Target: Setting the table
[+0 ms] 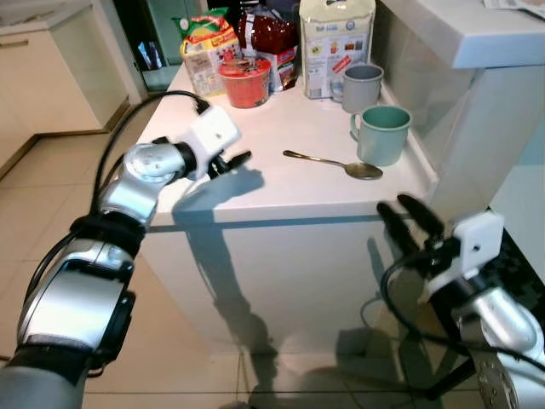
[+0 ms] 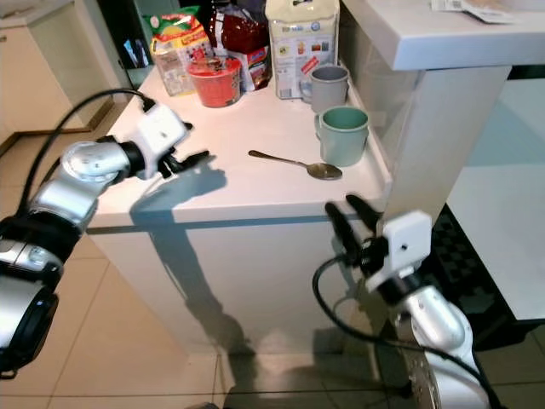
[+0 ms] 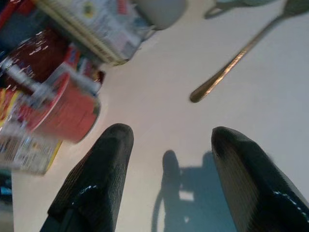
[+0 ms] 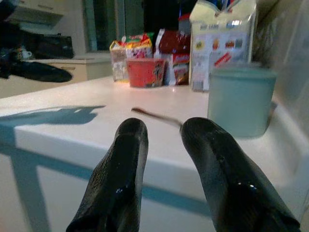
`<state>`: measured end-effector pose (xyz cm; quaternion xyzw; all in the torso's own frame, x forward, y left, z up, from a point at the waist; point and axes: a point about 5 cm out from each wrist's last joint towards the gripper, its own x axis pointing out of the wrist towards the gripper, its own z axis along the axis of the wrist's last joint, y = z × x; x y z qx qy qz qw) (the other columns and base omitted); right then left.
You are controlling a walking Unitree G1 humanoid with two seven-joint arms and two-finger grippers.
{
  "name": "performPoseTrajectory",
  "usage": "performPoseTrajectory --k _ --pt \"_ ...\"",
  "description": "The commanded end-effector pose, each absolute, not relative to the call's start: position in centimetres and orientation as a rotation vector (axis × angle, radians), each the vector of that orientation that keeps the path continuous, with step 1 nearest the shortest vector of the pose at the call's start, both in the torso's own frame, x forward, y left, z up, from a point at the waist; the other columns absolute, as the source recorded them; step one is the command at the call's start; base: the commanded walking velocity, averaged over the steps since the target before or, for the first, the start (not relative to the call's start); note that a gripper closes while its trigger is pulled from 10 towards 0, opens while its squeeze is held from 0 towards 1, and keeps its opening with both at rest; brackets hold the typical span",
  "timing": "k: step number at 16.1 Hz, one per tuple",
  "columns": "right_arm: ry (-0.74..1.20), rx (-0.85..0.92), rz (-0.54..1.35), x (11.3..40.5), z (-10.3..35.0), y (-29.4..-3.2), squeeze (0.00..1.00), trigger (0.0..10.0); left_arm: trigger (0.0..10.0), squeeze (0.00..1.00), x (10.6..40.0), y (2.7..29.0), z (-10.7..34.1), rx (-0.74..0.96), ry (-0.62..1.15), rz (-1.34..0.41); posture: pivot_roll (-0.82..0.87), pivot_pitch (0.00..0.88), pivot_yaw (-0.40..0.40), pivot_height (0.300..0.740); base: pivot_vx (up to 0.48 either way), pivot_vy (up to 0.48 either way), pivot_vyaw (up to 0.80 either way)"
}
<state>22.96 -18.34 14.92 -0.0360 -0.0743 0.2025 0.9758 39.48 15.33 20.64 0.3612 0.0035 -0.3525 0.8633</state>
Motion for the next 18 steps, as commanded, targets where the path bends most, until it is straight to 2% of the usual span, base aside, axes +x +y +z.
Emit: performPoseTrajectory --k 1,5,8,11,12,15,16,18 --pt "-0.142 -0.044 0.45 22.6 14.8 -17.4 0.0 10.0 10.0 0.0 39.7 14.2 21.4 0.904 -0.011 -0.804 -0.14 0.0 0.173 0.74 0.0 0.0 0.0" --pt "-0.205 0.008 0.49 22.1 16.2 -15.7 0.0 10.0 10.0 0.0 39.7 10.3 21.2 1.111 -0.068 -0.924 -0.17 0.0 0.198 0.74 0.0 0.0 0.0" --pt "-0.202 0.005 0.488 22.0 16.4 -15.8 0.0 10.0 10.0 0.0 39.5 7.5 21.3 1.133 -0.125 -0.967 -0.19 0.0 0.197 0.74 0.0 0.0 0.0" --pt "-0.189 0.014 0.49 21.7 16.3 -15.4 0.0 10.0 10.0 0.0 39.2 4.8 21.8 1.13 -0.177 -0.999 -0.21 0.0 0.199 0.74 0.0 0.0 0.0" --pt "-0.182 0.019 0.491 21.5 16.2 -15.2 0.0 10.0 10.0 0.0 39.3 4.1 22.3 1.077 -0.18 -0.985 -0.21 0.0 0.201 0.74 0.0 0.0 0.0" --pt "-0.174 0.018 0.483 21.4 16.0 -15.2 0.0 10.0 10.0 0.0 39.6 3.6 23.3 0.978 -0.195 -0.923 -0.22 0.0 0.2 0.74 0.0 0.0 0.0" --pt "-0.171 0.017 0.483 21.4 16.0 -15.2 0.0 10.0 10.0 1.0 39.6 3.5 23.4 0.949 -0.197 -0.916 -0.22 0.0 0.199 0.74 0.0 0.0 0.0" --pt "-0.162 0.013 0.48 21.4 15.8 -15.3 0.0 10.0 10.0 1.0 39.6 3.4 23.4 0.942 -0.194 -0.914 -0.21 0.0 0.198 0.74 0.0 0.0 0.0"
